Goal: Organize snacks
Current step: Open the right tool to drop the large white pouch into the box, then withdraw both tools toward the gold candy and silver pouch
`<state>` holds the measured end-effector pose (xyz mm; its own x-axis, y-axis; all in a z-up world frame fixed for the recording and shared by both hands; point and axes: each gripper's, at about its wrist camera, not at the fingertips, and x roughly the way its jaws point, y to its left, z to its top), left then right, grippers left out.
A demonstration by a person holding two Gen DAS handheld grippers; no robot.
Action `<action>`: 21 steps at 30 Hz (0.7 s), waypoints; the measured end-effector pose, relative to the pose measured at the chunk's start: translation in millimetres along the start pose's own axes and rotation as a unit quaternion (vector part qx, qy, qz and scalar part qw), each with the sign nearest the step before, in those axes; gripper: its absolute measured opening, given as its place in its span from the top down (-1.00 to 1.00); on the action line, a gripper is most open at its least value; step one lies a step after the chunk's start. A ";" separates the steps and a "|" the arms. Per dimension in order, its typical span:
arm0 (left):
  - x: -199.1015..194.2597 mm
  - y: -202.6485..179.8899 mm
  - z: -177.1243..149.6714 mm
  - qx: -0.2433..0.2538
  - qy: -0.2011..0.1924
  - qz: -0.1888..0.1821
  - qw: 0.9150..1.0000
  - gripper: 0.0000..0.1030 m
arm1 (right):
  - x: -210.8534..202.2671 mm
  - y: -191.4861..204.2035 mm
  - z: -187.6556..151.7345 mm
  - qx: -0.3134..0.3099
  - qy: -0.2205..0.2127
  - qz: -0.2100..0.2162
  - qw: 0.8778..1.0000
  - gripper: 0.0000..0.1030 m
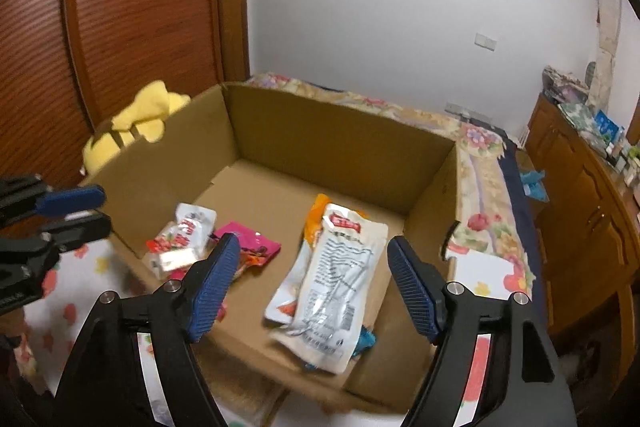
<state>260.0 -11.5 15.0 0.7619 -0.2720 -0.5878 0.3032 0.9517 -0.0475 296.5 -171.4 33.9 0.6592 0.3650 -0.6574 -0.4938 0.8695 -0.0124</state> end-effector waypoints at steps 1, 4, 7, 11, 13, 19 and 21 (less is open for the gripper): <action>-4.3 -0.8 -3.3 0.001 -0.001 -0.002 1.000 0.48 | -9.2 2.3 -2.4 -0.001 -0.005 0.001 1.000 -0.52; -17.8 -4.4 -13.9 0.004 -0.003 -0.006 1.000 0.42 | -32.4 9.8 -10.8 -0.003 -0.014 0.003 1.000 -0.52; -28.0 -7.4 -25.5 0.005 -0.001 -0.010 1.000 0.39 | -52.8 18.4 -24.5 -0.002 -0.019 0.005 1.000 -0.52; -36.1 -14.6 -46.1 0.011 0.009 -0.016 1.000 0.35 | -68.7 30.5 -46.6 0.006 -0.019 0.011 1.000 -0.52; -37.5 -18.0 -59.0 0.013 0.018 -0.017 1.000 0.35 | -71.6 35.3 -58.7 0.011 -0.016 0.014 1.000 -0.52; -36.5 -27.1 -91.8 0.018 0.042 -0.025 0.999 0.35 | -68.2 44.8 -87.7 0.028 0.002 0.025 0.999 -0.52; -34.3 -27.9 -101.3 0.016 0.051 -0.028 0.998 0.35 | -65.4 50.1 -95.2 0.029 0.009 0.028 0.999 -0.52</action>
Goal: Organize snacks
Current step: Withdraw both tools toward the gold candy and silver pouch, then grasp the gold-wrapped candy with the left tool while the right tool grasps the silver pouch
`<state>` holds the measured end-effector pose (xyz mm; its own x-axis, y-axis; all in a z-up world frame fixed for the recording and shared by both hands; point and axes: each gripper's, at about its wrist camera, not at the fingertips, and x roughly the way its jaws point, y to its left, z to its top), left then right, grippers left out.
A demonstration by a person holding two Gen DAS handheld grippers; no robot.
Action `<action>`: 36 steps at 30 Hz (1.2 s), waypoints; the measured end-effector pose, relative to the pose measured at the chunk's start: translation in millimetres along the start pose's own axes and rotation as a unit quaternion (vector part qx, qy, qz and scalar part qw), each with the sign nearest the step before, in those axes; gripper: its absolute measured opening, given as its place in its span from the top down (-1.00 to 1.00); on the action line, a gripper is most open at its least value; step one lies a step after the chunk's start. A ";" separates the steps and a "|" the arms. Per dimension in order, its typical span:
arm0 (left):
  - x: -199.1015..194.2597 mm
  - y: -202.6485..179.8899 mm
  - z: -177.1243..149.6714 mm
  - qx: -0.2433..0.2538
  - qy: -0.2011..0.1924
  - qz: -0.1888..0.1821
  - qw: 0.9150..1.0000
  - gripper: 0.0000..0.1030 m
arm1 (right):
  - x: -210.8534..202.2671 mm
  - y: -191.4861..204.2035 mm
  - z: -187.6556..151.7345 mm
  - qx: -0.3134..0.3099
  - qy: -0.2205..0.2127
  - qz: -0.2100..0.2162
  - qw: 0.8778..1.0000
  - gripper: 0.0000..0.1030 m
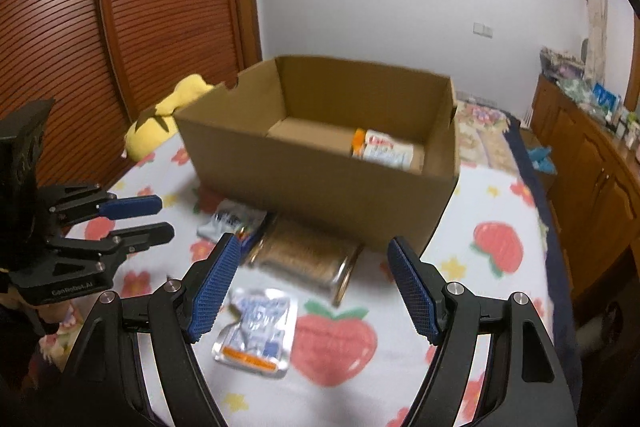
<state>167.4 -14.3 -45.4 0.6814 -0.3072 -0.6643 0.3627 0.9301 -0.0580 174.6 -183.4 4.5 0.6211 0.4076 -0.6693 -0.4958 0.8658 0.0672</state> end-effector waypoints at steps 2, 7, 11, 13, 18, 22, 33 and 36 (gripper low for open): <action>4.4 -1.1 -7.0 0.000 0.009 -0.006 1.000 0.35 | 2.1 3.6 -7.9 0.001 0.005 0.005 1.000 -0.52; 15.4 -8.1 -22.1 0.007 0.025 -0.011 1.000 0.35 | 18.6 13.8 -28.2 0.010 0.024 0.021 0.999 -0.52; 23.0 -11.0 -30.5 0.011 0.038 -0.011 0.999 0.33 | 34.6 23.5 -41.5 0.008 0.042 0.029 0.999 -0.52; 25.9 -10.3 -33.2 0.009 0.042 -0.012 0.999 0.31 | 42.2 27.7 -46.9 0.005 0.051 0.035 0.998 -0.52; 31.9 -10.7 -37.8 0.008 0.050 -0.009 0.999 0.18 | 58.9 33.2 -56.7 -0.004 0.070 0.035 0.997 -0.52; 37.2 -12.6 -38.8 0.013 0.057 -0.005 0.998 0.07 | 65.8 31.3 -61.8 -0.006 0.077 0.028 0.997 -0.52; 47.5 -14.5 -40.2 0.027 0.074 0.000 0.997 -0.34 | 70.3 28.7 -69.8 -0.029 0.083 0.015 0.996 -0.23; 48.1 -13.7 -39.3 0.030 0.077 0.001 0.997 -0.39 | 69.8 27.1 -70.7 -0.027 0.080 0.017 0.996 -0.23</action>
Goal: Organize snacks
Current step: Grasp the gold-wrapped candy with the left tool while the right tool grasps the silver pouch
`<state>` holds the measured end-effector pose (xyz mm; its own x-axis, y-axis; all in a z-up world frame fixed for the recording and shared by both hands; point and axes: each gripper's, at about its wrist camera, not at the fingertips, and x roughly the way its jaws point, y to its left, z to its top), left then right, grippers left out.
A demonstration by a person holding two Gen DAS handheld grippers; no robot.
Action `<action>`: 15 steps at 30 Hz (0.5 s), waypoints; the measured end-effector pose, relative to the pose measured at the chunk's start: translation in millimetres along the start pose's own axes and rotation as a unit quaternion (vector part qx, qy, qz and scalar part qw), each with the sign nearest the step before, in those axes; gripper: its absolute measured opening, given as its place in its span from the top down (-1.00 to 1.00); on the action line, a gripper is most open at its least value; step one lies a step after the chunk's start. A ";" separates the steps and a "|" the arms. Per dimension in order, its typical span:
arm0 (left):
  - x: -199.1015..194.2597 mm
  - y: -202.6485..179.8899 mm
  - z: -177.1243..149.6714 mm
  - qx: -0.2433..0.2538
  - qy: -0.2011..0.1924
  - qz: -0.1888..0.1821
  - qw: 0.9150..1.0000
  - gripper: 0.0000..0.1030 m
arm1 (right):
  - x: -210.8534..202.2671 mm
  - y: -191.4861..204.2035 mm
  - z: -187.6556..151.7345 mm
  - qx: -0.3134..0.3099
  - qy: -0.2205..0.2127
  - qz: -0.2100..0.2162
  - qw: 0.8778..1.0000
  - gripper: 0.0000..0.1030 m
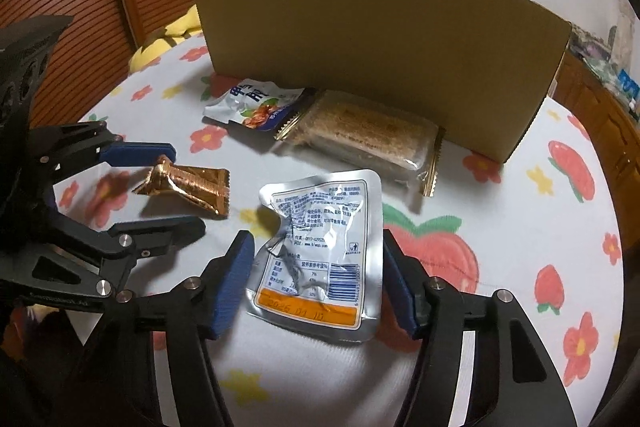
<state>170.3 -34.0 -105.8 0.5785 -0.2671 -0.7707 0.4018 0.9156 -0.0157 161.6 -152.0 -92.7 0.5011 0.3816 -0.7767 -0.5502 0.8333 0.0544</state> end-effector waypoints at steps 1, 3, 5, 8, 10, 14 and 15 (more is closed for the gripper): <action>0.2 0.4 0.1 0.000 0.001 0.001 1.000 -0.45 | 0.7 0.4 0.0 0.000 -0.001 -0.002 1.000 -0.23; 0.8 3.3 -0.3 -0.005 0.006 0.005 1.000 -0.59 | 0.3 1.0 -1.0 -0.003 -0.002 -0.005 1.000 -0.24; 0.5 5.8 -1.9 -0.005 0.005 0.005 1.000 -0.66 | 2.3 3.8 -0.2 -0.006 -0.002 -0.008 1.000 -0.24; -0.4 7.1 -4.2 0.005 0.004 -0.002 1.000 -0.71 | 3.4 4.5 0.1 -0.008 -0.003 -0.010 1.000 -0.24; -0.7 7.1 -4.1 0.014 0.007 -0.008 1.000 -0.72 | 3.5 4.1 0.1 -0.008 -0.004 -0.010 1.000 -0.24; -2.4 9.6 -4.0 0.027 0.016 -0.017 0.999 -0.72 | 3.3 4.3 -0.1 -0.007 -0.004 -0.010 1.000 -0.24; -3.1 10.3 -3.4 0.030 0.020 -0.016 0.999 -0.72 | 3.3 4.3 -0.1 -0.007 -0.004 -0.010 1.000 -0.24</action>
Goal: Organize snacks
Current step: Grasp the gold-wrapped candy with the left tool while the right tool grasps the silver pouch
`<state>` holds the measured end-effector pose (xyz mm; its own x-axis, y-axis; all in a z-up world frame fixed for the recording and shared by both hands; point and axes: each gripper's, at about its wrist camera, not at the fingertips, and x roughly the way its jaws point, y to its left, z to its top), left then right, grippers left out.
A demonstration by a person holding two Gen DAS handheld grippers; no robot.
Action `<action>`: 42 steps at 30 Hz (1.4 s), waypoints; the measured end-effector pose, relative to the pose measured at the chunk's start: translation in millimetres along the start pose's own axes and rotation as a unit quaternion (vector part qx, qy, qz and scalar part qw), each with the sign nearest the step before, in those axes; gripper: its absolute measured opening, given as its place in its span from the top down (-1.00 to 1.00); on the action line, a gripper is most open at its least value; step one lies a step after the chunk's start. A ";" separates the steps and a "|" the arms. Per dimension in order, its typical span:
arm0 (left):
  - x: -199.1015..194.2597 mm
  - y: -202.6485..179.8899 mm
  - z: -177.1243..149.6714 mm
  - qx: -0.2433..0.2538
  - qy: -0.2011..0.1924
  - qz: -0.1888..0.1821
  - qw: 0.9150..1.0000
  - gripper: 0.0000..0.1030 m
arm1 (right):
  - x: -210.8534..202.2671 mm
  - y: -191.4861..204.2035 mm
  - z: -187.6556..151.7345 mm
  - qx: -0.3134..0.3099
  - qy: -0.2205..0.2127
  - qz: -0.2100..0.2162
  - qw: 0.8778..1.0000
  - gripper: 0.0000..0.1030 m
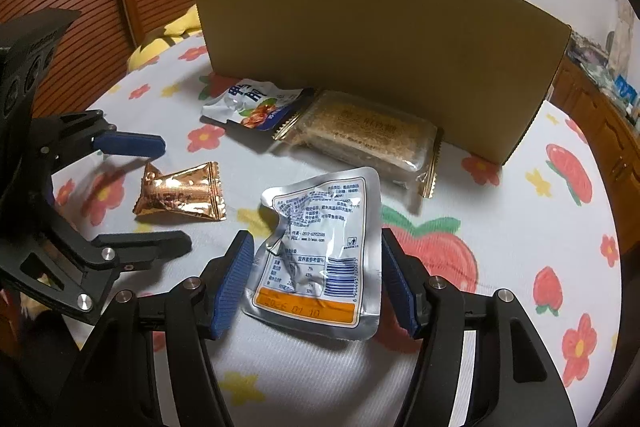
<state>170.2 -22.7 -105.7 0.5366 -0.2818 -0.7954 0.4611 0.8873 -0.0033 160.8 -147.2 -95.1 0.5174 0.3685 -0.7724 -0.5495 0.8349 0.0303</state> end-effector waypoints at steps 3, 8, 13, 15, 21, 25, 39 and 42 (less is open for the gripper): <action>-1.2 -2.6 2.5 0.018 -0.001 0.016 1.000 -0.68 | 0.0 0.0 0.0 0.000 0.000 0.000 1.000 -0.24; -7.6 -1.5 8.5 0.030 -0.011 0.009 0.999 -0.48 | 0.1 0.5 -0.3 -0.001 0.000 -0.001 1.000 -0.25; -10.2 -1.7 13.9 0.040 -0.012 0.001 0.999 -0.14 | 0.1 0.1 -0.5 -0.001 0.000 -0.002 1.000 -0.25; -10.9 -2.8 13.9 0.046 -0.011 -0.002 0.999 -0.04 | -0.1 0.2 -0.5 -0.001 0.000 -0.002 1.000 -0.25; -4.8 -7.2 13.6 0.053 -0.002 -0.005 0.999 0.06 | -0.3 0.2 -0.3 -0.002 0.000 -0.002 1.000 -0.25; -3.5 -7.1 10.2 0.049 -0.002 -0.006 0.999 0.21 | -0.2 0.2 -0.3 -0.002 0.000 -0.002 1.000 -0.25; -19.2 6.8 1.2 0.002 -0.033 -0.002 0.999 0.57 | -0.2 0.2 -0.3 0.000 0.000 -0.001 1.000 -0.25; -24.9 6.2 -1.7 -0.006 -0.043 -0.002 0.999 0.57 | -0.3 0.4 -0.6 0.000 0.000 -0.002 1.000 -0.25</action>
<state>158.5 -9.5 -87.0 0.5932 -0.3156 -0.7406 0.4558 0.8900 -0.0141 160.0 -147.2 -95.3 0.5194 0.3659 -0.7723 -0.5481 0.8360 0.0274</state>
